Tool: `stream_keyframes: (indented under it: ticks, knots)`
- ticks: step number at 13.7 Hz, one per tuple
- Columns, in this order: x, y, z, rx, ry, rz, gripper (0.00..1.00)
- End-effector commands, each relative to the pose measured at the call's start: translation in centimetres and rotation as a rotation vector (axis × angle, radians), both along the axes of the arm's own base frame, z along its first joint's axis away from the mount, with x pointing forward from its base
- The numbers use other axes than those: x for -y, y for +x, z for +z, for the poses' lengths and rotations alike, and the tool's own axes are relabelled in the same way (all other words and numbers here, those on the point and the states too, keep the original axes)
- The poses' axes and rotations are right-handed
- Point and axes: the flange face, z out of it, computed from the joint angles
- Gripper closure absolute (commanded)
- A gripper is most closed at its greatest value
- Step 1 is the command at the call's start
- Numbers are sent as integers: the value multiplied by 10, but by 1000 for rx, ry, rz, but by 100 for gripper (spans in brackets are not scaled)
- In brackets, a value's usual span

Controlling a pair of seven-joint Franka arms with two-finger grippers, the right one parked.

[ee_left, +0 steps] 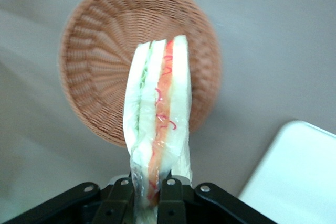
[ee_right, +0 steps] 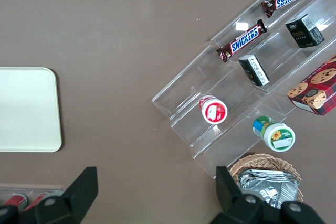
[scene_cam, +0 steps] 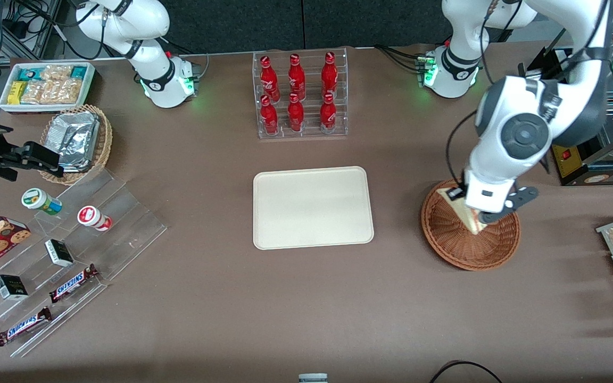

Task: Place sandwich from basket to tray
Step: 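Lift the sandwich and carry it with the left gripper over the cream tray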

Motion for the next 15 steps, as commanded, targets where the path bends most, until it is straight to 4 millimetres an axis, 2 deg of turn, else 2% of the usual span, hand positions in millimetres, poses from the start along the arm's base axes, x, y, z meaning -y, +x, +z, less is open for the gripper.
stream_keyframes:
  ticks: [1, 3, 6, 8, 11, 15]
  knots:
    - [61, -6, 11, 3, -29, -73, 100]
    - [110, -18, 8, 5, -33, -151, 100]
    - [172, -29, -12, -29, -86, -205, 100]
    - [213, -27, -33, -38, -87, -260, 100]
    - [276, -44, -76, -62, -78, -339, 100]
    - [318, -62, -113, -55, -86, -416, 100]
